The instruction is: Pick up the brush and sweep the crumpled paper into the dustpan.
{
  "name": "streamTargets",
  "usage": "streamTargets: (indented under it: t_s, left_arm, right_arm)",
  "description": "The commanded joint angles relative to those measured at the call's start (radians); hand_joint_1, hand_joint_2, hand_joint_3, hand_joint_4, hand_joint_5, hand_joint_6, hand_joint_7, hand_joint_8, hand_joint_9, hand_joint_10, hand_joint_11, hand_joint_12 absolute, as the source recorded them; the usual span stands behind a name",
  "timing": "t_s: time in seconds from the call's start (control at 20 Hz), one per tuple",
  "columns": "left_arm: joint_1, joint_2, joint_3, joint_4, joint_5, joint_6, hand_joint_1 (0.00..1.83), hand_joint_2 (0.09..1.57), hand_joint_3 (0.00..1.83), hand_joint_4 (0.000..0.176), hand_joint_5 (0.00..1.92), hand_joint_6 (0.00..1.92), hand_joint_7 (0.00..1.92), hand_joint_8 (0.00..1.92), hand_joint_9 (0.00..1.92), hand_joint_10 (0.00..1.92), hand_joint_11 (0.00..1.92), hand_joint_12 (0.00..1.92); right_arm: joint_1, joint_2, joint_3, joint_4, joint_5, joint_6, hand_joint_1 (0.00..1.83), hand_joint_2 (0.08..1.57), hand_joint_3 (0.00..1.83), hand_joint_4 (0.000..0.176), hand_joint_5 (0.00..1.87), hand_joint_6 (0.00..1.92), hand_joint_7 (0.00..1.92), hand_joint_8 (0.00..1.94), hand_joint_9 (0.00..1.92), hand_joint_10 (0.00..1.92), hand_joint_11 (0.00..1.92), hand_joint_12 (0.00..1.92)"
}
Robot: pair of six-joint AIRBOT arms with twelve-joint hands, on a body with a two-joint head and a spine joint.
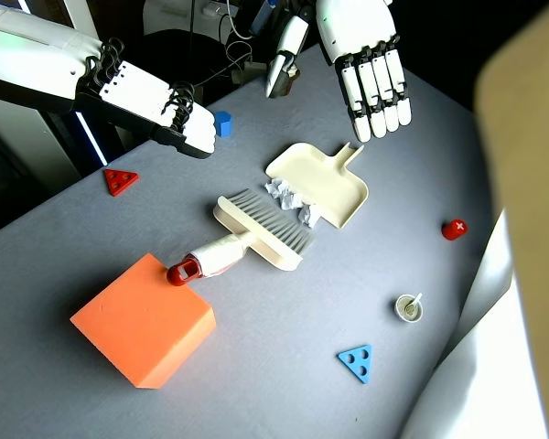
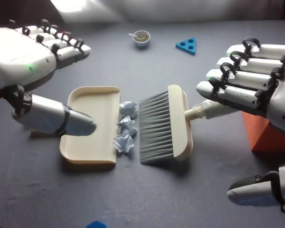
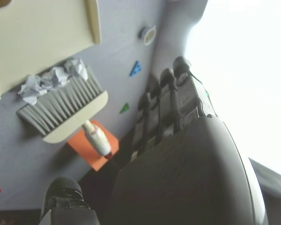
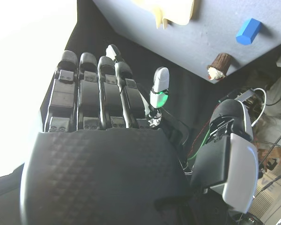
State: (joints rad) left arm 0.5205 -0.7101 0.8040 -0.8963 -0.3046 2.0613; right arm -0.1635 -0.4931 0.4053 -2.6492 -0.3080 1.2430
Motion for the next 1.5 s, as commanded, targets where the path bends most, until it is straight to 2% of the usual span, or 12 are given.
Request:
streamTargets:
  t_s: [0.0,0.15,0.2,0.45,0.65,0.85,0.9,0.95,1.1,1.2,1.3,1.45]
  left_arm:
    - [0.003,-0.005,0.008,0.047,-0.09,-0.023,0.25,0.91,0.01,0.0,0.03,0.0,0.06,0.0,0.07,0.0,0.06,0.05]
    - [0.029,-0.023,0.03,0.099,-0.111,-0.083,0.58,0.93,0.01,0.0,0.06,0.01,0.12,0.02,0.14,0.02,0.13,0.07]
    - [0.04,-0.03,0.036,0.108,-0.128,-0.1,0.57,0.96,0.02,0.0,0.03,0.0,0.1,0.0,0.12,0.01,0.12,0.06]
    - [0.131,-0.054,0.059,0.146,-0.234,-0.189,0.8,0.97,0.01,0.0,0.06,0.01,0.11,0.01,0.13,0.01,0.12,0.06]
    - [0.222,-0.07,0.077,0.168,-0.322,-0.27,0.87,0.99,0.0,0.0,0.14,0.01,0.17,0.01,0.17,0.01,0.16,0.06]
    - [0.305,-0.1,0.104,0.17,-0.382,-0.326,0.82,1.01,0.01,0.0,0.16,0.01,0.19,0.01,0.19,0.01,0.18,0.07]
    - [0.319,-0.11,0.112,0.169,-0.389,-0.33,0.81,1.02,0.01,0.007,0.18,0.02,0.19,0.01,0.2,0.01,0.2,0.07]
    - [0.325,-0.117,0.118,0.165,-0.391,-0.33,0.85,1.02,0.0,0.024,0.28,0.02,0.24,0.01,0.23,0.01,0.22,0.07]
    - [0.331,-0.148,0.149,0.166,-0.386,-0.33,0.83,1.05,0.01,0.041,0.3,0.01,0.24,0.0,0.22,0.0,0.21,0.06]
    - [0.331,-0.169,0.171,0.171,-0.377,-0.33,0.85,1.05,0.01,0.029,0.33,0.02,0.25,0.0,0.22,0.0,0.22,0.06]
    - [0.334,-0.189,0.194,0.171,-0.374,-0.33,0.78,1.08,0.02,0.046,0.33,0.01,0.23,0.0,0.21,0.0,0.21,0.06]
    - [0.345,-0.212,0.22,0.168,-0.375,-0.33,0.82,1.05,0.0,0.041,0.37,0.01,0.23,0.0,0.22,0.0,0.23,0.07]
  right_arm:
    - [0.008,0.01,-0.005,-0.016,-0.1,-0.002,0.0,0.92,0.0,0.0,0.16,0.01,0.18,0.01,0.19,0.01,0.18,0.04]
    - [0.008,0.01,-0.005,-0.017,-0.1,-0.002,0.0,0.92,0.0,0.0,0.16,0.01,0.17,0.01,0.18,0.0,0.17,0.03]
    - [0.008,0.01,-0.005,-0.017,-0.1,-0.002,0.0,0.92,0.0,0.0,0.16,0.01,0.17,0.01,0.17,0.0,0.17,0.03]
    - [0.008,0.01,-0.005,-0.017,-0.1,-0.003,0.0,0.93,0.0,0.0,0.13,0.0,0.14,0.0,0.15,0.0,0.16,0.02]
    - [0.008,0.01,-0.006,-0.017,-0.1,-0.003,0.0,0.92,0.0,0.0,0.13,0.01,0.14,0.01,0.14,0.0,0.16,0.02]
    - [0.008,0.01,-0.006,-0.017,-0.1,-0.003,0.0,0.93,0.0,0.0,0.15,0.01,0.16,0.01,0.16,0.01,0.16,0.02]
    - [0.007,0.01,-0.006,-0.017,-0.1,-0.004,0.0,0.93,0.01,0.0,0.15,0.01,0.16,0.01,0.16,0.01,0.17,0.02]
    - [0.007,0.01,-0.006,-0.017,-0.1,-0.005,0.0,0.94,0.01,0.0,0.15,0.01,0.17,0.01,0.17,0.01,0.17,0.02]
    - [0.007,0.01,-0.007,-0.017,-0.1,-0.005,0.0,0.94,0.0,0.0,0.12,0.0,0.15,0.0,0.15,0.0,0.15,0.01]
    - [0.007,0.01,-0.006,-0.017,-0.1,-0.005,0.0,0.94,0.0,0.0,0.12,0.0,0.15,0.0,0.15,0.0,0.16,0.01]
    - [0.007,0.01,-0.006,-0.017,-0.1,-0.005,0.0,0.94,0.0,0.0,0.12,0.0,0.14,0.0,0.14,0.0,0.15,0.01]
    - [0.007,0.01,-0.006,-0.017,-0.1,-0.005,0.0,0.95,0.0,0.0,0.14,0.01,0.15,0.01,0.16,0.01,0.16,0.01]
